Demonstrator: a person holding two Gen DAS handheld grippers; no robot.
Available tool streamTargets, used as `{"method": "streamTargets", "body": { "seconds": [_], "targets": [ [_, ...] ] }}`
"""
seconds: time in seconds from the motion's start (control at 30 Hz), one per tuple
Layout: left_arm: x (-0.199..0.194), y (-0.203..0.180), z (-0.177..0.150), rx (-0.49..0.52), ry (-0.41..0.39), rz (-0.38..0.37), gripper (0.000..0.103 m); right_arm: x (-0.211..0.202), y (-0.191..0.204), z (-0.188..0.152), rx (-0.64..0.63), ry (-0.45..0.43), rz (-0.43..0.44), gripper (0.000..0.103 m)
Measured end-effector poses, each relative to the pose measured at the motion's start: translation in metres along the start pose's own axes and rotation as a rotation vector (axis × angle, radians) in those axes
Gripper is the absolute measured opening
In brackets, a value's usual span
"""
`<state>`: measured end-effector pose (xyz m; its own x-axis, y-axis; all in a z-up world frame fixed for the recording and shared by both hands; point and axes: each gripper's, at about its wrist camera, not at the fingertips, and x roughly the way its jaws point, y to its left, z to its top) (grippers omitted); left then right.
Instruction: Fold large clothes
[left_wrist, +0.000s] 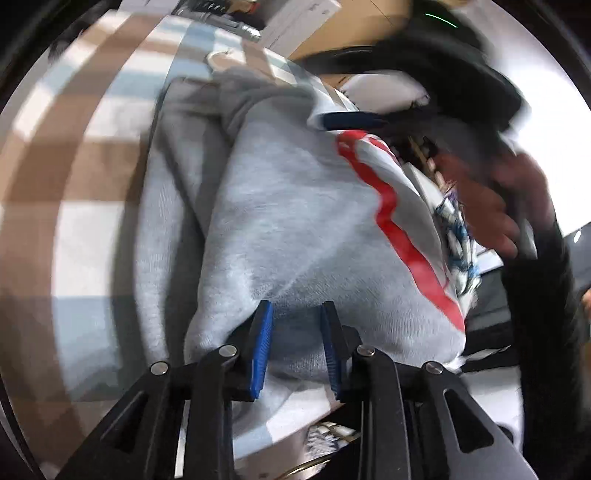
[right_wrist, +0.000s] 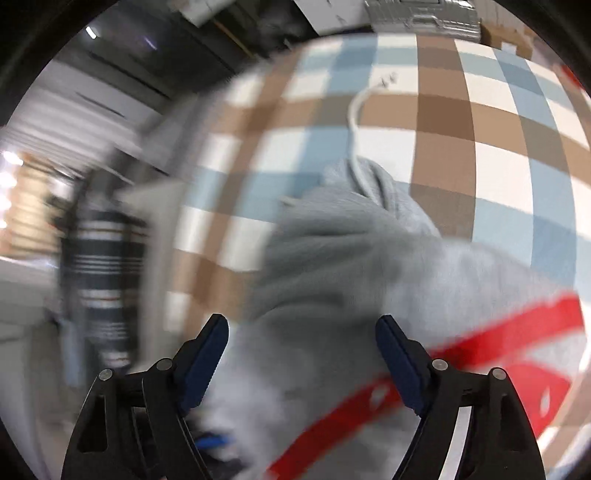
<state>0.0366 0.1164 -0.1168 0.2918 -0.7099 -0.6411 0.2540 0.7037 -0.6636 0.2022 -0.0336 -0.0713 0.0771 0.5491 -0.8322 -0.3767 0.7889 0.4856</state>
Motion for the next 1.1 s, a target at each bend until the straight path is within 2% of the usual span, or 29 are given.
{"method": "streamTargets", "body": {
  "seconds": [0.03, 0.1, 0.2, 0.27, 0.3, 0.33, 0.37, 0.4, 0.5, 0.53, 0.67, 0.73, 0.77, 0.8, 0.83, 0.9, 1.03, 1.1],
  "targets": [
    [-0.002, 0.002, -0.001, -0.005, -0.005, -0.010, 0.021, -0.018, 0.003, -0.013, -0.037, -0.024, 0.017, 0.083],
    [-0.006, 0.006, -0.002, -0.014, -0.009, -0.014, 0.021, -0.047, 0.010, -0.047, -0.143, -0.046, -0.011, 0.083],
    [-0.008, 0.009, -0.002, -0.016, 0.000, -0.006, 0.020, -0.067, 0.028, -0.104, -0.309, -0.075, -0.198, 0.084],
    [-0.008, 0.010, -0.002, -0.013, 0.003, 0.006, 0.020, -0.064, 0.036, -0.139, -0.431, -0.076, -0.304, 0.081],
    [-0.011, 0.009, -0.004, -0.010, 0.003, 0.013, 0.020, -0.055, 0.039, -0.148, -0.463, -0.045, -0.340, 0.080],
    [-0.013, 0.008, -0.005, -0.014, 0.002, 0.019, 0.020, -0.046, 0.041, -0.154, -0.483, 0.005, -0.368, 0.071],
    [-0.013, 0.007, -0.005, -0.019, 0.007, 0.036, 0.019, -0.029, 0.042, -0.158, -0.494, 0.035, -0.392, 0.072],
    [-0.011, 0.004, -0.006, -0.024, 0.010, 0.049, 0.019, -0.021, 0.041, -0.161, -0.502, 0.026, -0.410, 0.072],
    [-0.022, -0.001, -0.005, -0.029, 0.021, 0.105, 0.020, -0.012, 0.039, -0.154, -0.497, 0.046, -0.421, 0.072],
    [-0.026, -0.005, -0.002, -0.022, 0.016, 0.102, 0.020, -0.009, 0.038, -0.153, -0.492, 0.053, -0.420, 0.073],
    [-0.046, -0.034, 0.027, 0.047, -0.060, 0.096, 0.021, -0.001, 0.034, -0.152, -0.497, 0.079, -0.401, 0.073],
    [-0.050, -0.043, 0.048, 0.065, -0.077, 0.102, 0.034, 0.004, 0.034, -0.152, -0.500, 0.074, -0.391, 0.074],
    [-0.047, -0.044, 0.061, 0.067, -0.084, 0.092, 0.051, 0.006, 0.035, -0.154, -0.510, 0.069, -0.395, 0.074],
    [-0.041, -0.044, 0.075, 0.067, -0.085, 0.095, 0.055, 0.008, 0.037, -0.155, -0.520, 0.059, -0.399, 0.075],
    [-0.032, -0.041, 0.086, 0.058, -0.080, 0.104, 0.055, 0.009, 0.037, -0.155, -0.519, 0.053, -0.400, 0.075],
    [-0.006, -0.036, 0.112, 0.033, -0.015, 0.104, 0.055, 0.009, 0.036, -0.156, -0.515, 0.042, -0.396, 0.075],
    [0.040, -0.033, 0.143, 0.017, 0.060, 0.110, 0.055, 0.007, 0.034, -0.158, -0.513, 0.010, -0.382, 0.075],
    [0.053, -0.028, 0.149, -0.001, 0.086, 0.147, 0.055, 0.005, 0.033, -0.158, -0.506, -0.003, -0.376, 0.075]
  ]
}}
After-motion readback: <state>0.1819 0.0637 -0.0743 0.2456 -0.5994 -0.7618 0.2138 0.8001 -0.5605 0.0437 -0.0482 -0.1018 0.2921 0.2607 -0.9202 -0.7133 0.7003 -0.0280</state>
